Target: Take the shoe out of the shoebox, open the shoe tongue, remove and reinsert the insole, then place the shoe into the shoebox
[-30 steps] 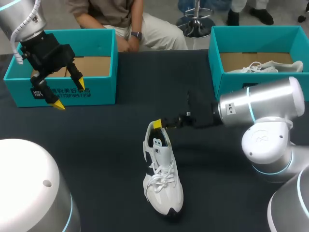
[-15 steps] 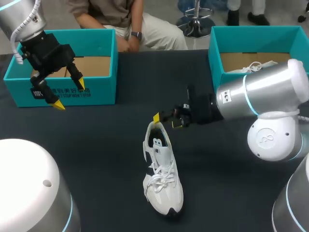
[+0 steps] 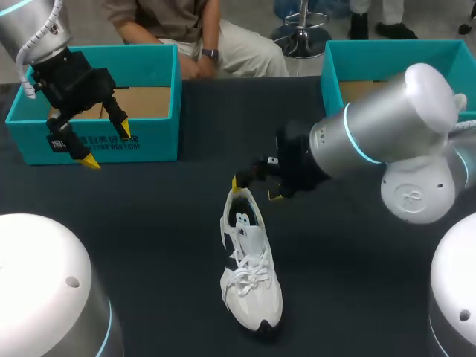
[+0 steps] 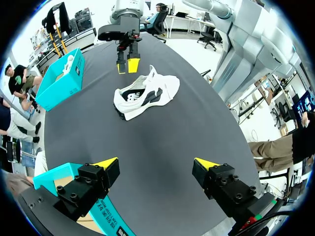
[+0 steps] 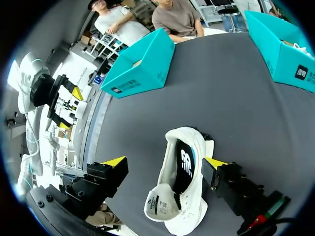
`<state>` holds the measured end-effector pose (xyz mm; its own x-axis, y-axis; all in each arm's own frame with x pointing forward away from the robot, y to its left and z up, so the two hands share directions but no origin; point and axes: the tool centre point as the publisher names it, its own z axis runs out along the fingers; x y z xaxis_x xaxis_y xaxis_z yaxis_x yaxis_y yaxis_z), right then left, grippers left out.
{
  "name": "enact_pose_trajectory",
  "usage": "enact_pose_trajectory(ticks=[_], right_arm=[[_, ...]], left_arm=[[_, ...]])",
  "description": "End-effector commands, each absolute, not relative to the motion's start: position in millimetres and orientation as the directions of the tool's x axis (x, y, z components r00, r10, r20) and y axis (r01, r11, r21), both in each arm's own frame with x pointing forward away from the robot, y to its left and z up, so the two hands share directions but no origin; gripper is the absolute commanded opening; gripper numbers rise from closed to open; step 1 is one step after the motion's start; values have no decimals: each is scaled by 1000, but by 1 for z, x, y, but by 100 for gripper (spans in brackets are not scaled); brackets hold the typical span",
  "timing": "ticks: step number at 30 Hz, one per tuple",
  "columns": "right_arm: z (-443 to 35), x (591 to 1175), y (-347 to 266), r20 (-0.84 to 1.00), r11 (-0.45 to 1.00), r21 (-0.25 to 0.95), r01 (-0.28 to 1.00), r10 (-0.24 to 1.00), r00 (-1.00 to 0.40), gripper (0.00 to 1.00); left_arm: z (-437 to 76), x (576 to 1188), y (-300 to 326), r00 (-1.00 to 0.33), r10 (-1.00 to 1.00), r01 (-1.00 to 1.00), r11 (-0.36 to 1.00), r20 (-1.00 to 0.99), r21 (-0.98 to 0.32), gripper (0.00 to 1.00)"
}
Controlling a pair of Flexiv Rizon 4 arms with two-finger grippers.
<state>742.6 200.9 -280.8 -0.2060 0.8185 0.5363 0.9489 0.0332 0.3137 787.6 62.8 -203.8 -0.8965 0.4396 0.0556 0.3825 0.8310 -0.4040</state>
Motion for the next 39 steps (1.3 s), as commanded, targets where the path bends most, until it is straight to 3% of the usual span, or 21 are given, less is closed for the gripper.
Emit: enact_pose_trajectory(ticks=[1, 18, 19, 21, 22, 23, 39], right_arm=[[-280, 741, 208, 164, 31, 311, 950, 983, -86, 100], [-272, 737, 224, 41, 46, 268, 962, 997, -59, 100], [-273, 736, 225, 45, 47, 267, 962, 997, -61, 95], [-273, 736, 227, 46, 50, 265, 963, 997, -64, 46], [-273, 735, 227, 46, 50, 265, 963, 997, -65, 33], [-274, 735, 228, 53, 52, 268, 962, 996, -69, 0], [-288, 729, 233, 20, 32, 238, 971, 999, -37, 0]], left_arm=[[-204, 788, 63, -896, 440, 383, 832, 56, -402, 100], [-204, 788, 63, -896, 440, 383, 832, 56, -402, 100], [-204, 788, 63, -896, 440, 383, 832, 56, -402, 100], [-204, 788, 63, -896, 440, 383, 832, 56, -402, 100], [-204, 788, 63, -896, 440, 383, 832, 56, -402, 100], [-204, 788, 63, -896, 440, 383, 832, 56, -402, 100], [-204, 788, 63, -896, 440, 383, 832, 56, -402, 100]])
